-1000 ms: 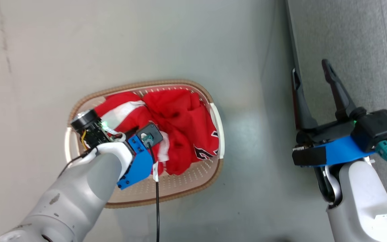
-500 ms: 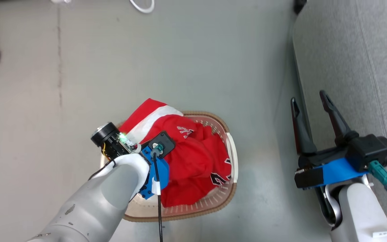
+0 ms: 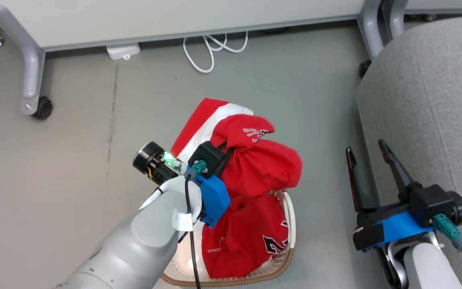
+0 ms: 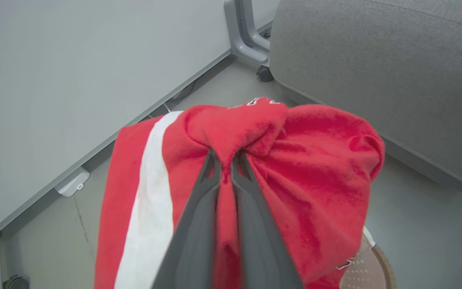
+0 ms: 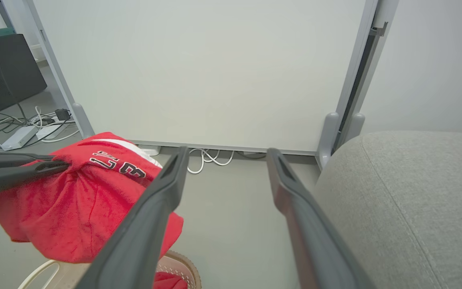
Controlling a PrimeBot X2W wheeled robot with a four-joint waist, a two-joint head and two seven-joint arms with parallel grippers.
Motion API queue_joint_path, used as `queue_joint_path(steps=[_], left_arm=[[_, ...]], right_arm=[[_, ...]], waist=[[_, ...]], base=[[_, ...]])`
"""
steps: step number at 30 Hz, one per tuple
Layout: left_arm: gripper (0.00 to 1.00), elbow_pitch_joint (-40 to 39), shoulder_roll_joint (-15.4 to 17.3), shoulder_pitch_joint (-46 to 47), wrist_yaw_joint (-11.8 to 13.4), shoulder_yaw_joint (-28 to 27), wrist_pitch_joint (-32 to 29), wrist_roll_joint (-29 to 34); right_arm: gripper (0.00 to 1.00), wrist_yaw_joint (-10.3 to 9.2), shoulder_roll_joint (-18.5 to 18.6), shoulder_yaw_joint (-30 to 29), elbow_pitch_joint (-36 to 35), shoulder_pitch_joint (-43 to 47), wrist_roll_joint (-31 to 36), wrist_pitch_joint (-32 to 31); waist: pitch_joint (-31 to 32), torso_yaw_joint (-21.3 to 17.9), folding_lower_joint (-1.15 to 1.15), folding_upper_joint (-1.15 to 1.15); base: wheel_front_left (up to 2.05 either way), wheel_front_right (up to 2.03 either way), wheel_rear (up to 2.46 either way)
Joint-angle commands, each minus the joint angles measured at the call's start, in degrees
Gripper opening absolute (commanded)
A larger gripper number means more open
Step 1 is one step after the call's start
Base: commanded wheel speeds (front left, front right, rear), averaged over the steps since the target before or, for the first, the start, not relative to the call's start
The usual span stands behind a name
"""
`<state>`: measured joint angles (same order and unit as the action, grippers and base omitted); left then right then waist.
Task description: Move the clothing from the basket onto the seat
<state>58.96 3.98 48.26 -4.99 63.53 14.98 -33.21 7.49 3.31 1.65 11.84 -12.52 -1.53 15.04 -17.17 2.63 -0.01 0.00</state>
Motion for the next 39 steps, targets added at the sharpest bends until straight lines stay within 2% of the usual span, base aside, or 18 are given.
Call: queue_joint_path(steps=[1,11,20,29,39], left_arm=[[0.00,-0.28,0.56,-0.93,0.23,-0.36,0.27,0.00],[0.00,-12.03,2.77,-5.33,2.86,-8.31,0.29,1.20],[0.00,-18.15,4.05,-9.41,4.02,-12.02,0.30,2.35],[0.00,-21.66,5.03,-12.45,4.79,-13.10,0.31,2.34],[0.00,-23.27,5.78,-12.20,5.08,-12.56,0.04,2.23]], right_arm=[[1.00,0.01,0.21,-0.03,0.13,0.72,0.33,0.22],[1.00,0.01,-0.11,0.03,1.28,4.51,-0.12,0.22],[1.00,0.01,-0.35,-0.37,1.98,7.77,-0.49,0.22],[1.00,0.01,-0.45,-0.29,2.40,10.52,-1.01,0.22],[1.00,0.01,-0.45,2.02,2.87,10.86,-2.15,0.22]], waist=[[1.44,0.56,0.01,0.00],[7.82,1.22,0.01,0.00],[12.26,1.66,0.01,0.00],[15.43,2.21,0.01,0.00],[16.08,2.74,0.01,0.00]], base=[[0.00,0.00,0.00],[0.00,0.00,0.00],[0.00,0.00,0.00],[0.00,0.00,0.00],[0.00,0.00,0.00]])
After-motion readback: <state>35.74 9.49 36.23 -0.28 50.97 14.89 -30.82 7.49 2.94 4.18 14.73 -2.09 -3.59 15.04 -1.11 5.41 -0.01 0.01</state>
